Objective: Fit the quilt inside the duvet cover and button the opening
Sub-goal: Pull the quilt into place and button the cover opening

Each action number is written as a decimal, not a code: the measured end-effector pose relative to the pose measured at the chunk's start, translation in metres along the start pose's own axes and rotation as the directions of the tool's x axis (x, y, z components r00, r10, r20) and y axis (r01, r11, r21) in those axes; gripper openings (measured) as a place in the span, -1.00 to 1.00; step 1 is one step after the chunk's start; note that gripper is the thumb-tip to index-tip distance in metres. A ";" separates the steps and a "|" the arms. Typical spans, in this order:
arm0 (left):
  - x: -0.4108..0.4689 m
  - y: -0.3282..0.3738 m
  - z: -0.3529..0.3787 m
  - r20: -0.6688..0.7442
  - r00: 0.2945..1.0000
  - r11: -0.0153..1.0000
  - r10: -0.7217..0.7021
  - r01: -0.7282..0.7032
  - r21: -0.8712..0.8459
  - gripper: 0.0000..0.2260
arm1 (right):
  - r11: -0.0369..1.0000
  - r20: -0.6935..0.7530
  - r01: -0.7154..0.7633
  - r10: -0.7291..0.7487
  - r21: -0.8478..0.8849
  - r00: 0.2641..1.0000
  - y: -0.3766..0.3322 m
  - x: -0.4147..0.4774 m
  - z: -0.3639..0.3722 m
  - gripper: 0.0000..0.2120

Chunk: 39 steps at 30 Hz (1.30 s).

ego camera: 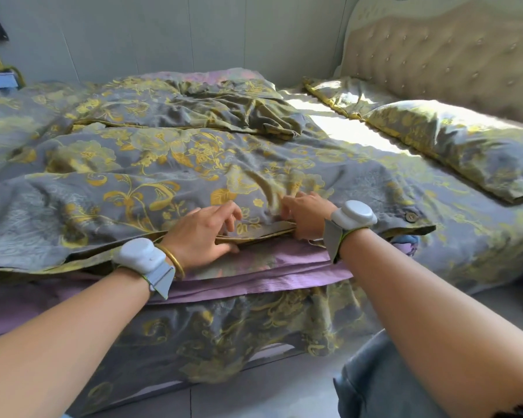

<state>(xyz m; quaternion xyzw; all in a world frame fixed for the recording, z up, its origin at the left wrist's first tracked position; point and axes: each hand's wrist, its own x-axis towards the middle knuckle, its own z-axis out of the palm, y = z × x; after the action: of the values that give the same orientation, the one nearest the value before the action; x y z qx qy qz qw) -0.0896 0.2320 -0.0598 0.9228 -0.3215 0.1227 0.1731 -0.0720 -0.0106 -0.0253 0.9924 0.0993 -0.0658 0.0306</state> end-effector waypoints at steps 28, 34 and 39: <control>0.092 0.073 0.039 0.022 0.983 0.981 -0.183 0.184 -0.066 -0.78 | 0.861 -0.040 -0.477 0.491 0.176 0.870 0.081 -0.027 -0.026 -0.82; 0.095 0.066 0.033 -0.014 0.975 0.920 -0.221 0.204 -0.336 -0.70 | 0.877 -0.031 -0.459 0.467 0.140 0.884 0.092 -0.031 -0.026 -0.85; 0.095 0.065 0.029 -0.042 0.995 0.955 -0.092 0.076 -0.286 -0.70 | 0.821 -0.164 -0.543 0.568 0.176 0.807 0.100 -0.032 -0.039 -0.98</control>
<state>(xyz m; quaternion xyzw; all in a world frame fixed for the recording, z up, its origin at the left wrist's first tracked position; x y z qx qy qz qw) -0.0553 0.1204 -0.0383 0.8975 -0.2916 0.0929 0.3176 -0.0786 -0.1122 0.0220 0.9791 -0.1971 0.0450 -0.0221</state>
